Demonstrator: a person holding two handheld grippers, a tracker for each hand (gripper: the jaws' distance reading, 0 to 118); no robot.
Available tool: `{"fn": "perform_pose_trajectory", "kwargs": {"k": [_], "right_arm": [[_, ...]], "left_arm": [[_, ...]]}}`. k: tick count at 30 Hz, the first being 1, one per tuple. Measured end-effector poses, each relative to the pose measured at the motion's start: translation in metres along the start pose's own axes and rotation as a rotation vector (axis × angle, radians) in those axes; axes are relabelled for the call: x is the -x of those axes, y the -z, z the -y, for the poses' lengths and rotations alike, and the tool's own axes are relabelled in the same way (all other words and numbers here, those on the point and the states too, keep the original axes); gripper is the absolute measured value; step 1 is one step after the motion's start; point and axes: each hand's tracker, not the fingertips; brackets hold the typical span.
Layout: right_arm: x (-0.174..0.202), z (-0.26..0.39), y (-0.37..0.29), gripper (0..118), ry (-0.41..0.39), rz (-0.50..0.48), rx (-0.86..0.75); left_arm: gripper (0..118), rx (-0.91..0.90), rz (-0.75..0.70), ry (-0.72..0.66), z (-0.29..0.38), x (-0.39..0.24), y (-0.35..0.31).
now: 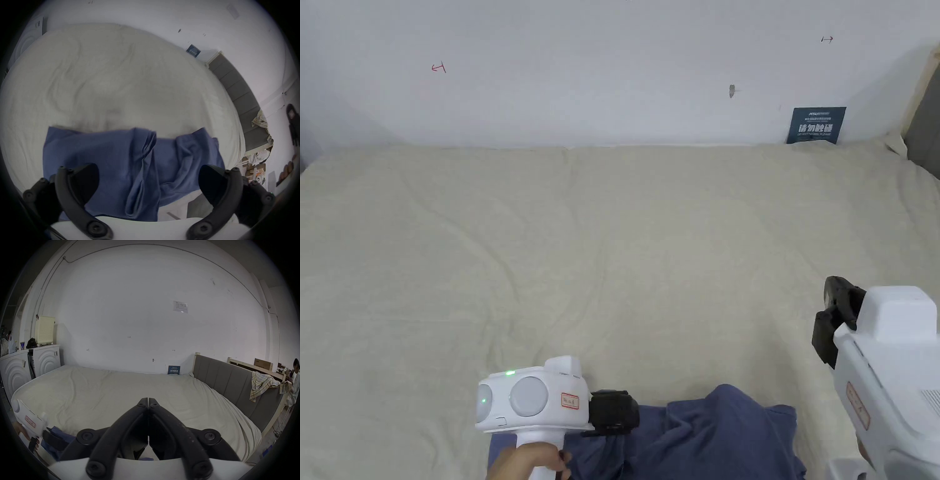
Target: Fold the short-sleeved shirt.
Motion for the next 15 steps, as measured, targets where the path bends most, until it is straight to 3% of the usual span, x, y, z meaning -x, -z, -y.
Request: {"fn": "perform_pose_trajectory", "kwargs": {"k": [4,7,10,12,13,15], "right_arm": [[0.002,-0.002,0.000,2,0.001,-0.003,-0.004],[0.004,-0.004,0.000,2,-0.006,-0.012,-0.010],[0.007,-0.006,0.000,2,-0.009,-0.022,-0.013],[0.010,-0.007,-0.001,2,-0.012,-0.026,-0.015],[0.011,-0.007,0.000,2,-0.012,-0.027,-0.016],[0.011,-0.007,0.000,2,-0.009,-0.030,-0.015]], "left_arm": [[108,-0.124,0.020,-0.007,-0.001,0.008,-0.035],[93,-0.255,-0.020,0.035,0.003,0.015,-0.063],[64,-0.350,-0.111,0.063,0.009,0.024,-0.080],[19,-0.410,-0.145,0.072,0.017,0.033,-0.086],[19,-0.423,-0.165,0.092,0.020,0.037,-0.086],[0,-0.407,-0.211,0.114,0.026,0.043,-0.081]]}}
